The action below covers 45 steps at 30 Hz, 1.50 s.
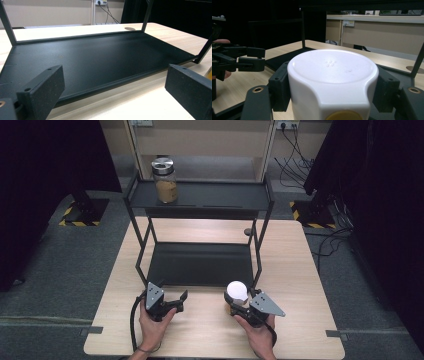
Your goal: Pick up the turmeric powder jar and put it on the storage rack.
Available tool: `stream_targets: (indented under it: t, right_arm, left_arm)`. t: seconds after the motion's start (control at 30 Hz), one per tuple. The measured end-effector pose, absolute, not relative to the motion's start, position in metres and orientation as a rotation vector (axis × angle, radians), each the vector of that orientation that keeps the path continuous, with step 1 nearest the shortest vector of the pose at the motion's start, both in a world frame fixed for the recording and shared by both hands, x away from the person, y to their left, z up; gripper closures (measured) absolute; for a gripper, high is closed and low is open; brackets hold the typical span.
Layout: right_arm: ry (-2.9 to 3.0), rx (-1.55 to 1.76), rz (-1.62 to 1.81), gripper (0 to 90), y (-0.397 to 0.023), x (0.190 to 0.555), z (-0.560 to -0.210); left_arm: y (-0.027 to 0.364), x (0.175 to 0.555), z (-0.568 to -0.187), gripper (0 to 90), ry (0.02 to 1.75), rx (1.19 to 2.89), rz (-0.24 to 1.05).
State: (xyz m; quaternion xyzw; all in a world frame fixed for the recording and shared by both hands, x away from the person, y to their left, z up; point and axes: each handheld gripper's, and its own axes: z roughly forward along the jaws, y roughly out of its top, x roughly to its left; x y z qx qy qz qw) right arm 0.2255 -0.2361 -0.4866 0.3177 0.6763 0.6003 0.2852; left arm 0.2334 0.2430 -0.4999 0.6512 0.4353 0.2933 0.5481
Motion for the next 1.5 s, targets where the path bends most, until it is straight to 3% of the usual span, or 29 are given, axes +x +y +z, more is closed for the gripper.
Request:
stream_targets:
  t: [1.5]
  right_arm:
    - [1.579,0.677,1.794,31.1,-0.223,0.238,-0.411]
  left_arm:
    - [0.243,0.233,-0.5,2.0,1.025,1.546,0.698]
